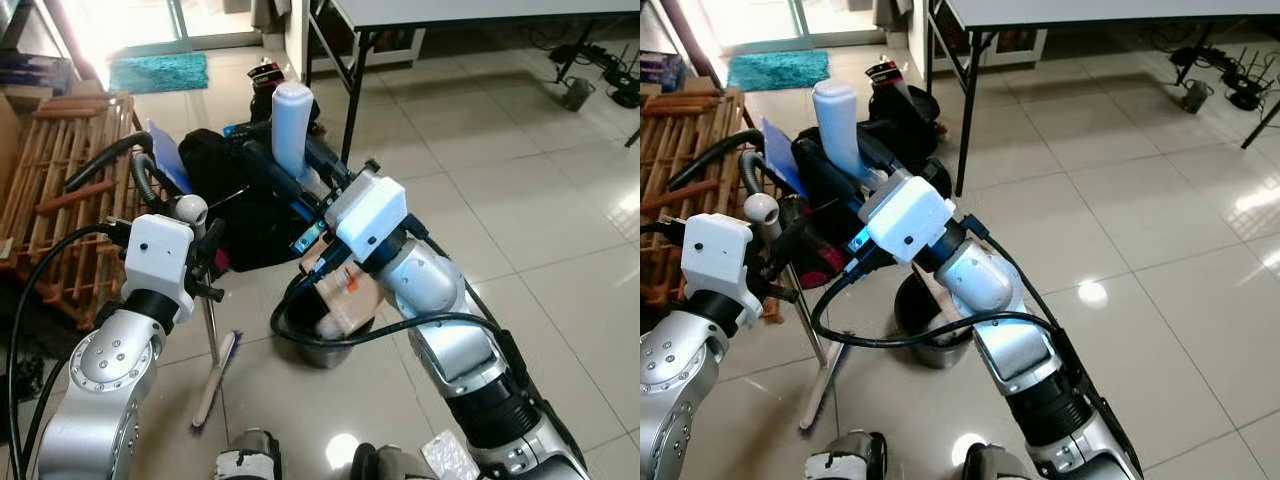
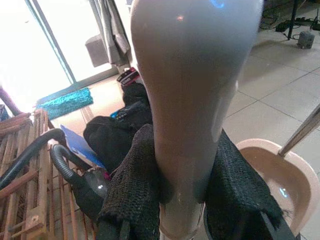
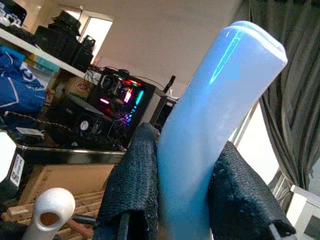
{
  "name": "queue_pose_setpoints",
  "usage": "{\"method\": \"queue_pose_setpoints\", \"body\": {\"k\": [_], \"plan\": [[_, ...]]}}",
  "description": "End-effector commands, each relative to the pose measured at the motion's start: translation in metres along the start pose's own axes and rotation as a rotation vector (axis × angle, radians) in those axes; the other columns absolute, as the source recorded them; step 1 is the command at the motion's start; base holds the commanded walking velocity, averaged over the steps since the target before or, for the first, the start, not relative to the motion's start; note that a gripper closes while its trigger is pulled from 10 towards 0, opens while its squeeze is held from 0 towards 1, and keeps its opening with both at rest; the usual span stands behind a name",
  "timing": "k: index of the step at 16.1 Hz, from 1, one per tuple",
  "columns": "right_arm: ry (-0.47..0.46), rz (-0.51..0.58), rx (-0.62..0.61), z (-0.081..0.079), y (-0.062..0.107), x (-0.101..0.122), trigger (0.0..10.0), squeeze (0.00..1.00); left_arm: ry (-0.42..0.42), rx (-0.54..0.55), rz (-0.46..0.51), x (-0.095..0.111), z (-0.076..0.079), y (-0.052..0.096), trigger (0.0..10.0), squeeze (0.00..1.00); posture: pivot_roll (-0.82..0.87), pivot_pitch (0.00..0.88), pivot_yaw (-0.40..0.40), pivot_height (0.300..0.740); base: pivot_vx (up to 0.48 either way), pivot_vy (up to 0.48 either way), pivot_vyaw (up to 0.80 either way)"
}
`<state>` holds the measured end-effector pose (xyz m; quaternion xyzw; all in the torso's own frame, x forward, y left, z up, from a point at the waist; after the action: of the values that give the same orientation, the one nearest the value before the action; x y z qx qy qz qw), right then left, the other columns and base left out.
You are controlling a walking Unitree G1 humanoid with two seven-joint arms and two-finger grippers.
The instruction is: Sweep floor
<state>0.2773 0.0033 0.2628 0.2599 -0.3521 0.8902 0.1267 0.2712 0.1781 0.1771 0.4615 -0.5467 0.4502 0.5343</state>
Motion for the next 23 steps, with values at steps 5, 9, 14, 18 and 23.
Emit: {"method": "queue_pose_setpoints", "body": {"k": [5, 9, 14, 18, 23], "plan": [[0.093, 0.066, -0.043, 0.018, -0.005, 0.019, 10.0, 0.00, -0.005, -0.030, 0.029, 0.006, 0.007, -0.001, 10.0, 0.00, 0.21, 0.148, -0.027, 0.740, 0.000, 0.000, 0.00], [0.151, -0.004, -0.174, 0.047, -0.002, 0.012, 10.0, 0.00, -0.003, -0.031, 0.028, 0.005, 0.008, -0.001, 10.0, 0.00, 0.22, 0.143, -0.036, 0.740, 0.000, 0.000, 0.00], [0.264, -0.403, -0.597, 0.161, 0.056, -0.015, 10.0, 0.00, 0.003, -0.059, -0.080, -0.019, 0.013, 0.002, 10.0, 0.00, 0.18, 0.133, -0.035, 0.740, 0.000, 0.000, 0.00], [0.422, -0.678, -0.781, 0.191, 0.129, -0.027, 10.0, 0.00, -0.016, -0.096, -0.178, -0.045, 0.019, 0.008, 10.0, 0.00, 0.16, 0.119, -0.039, 0.740, 0.000, 0.000, -0.72], [0.262, -0.858, -0.963, 0.159, 0.198, -0.065, 10.0, 0.00, -0.017, -0.103, -0.227, -0.061, 0.023, 0.018, 10.0, 0.00, 0.18, 0.121, -0.036, 0.740, 0.000, 0.000, -0.80]]}}
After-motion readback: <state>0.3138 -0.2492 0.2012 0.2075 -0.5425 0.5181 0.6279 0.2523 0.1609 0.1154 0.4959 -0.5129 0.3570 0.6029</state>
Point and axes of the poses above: a point about 5 cm out from each wrist's last joint towards the gripper, its own y axis pointing back from the gripper into the wrist, its own x axis along the axis of the wrist's last joint, z = x × y, the point moved 3 cm from there along -y, pointing out of the wrist towards the gripper, and after that the axes turned 13 degrees about y, right-handed, at the moved point
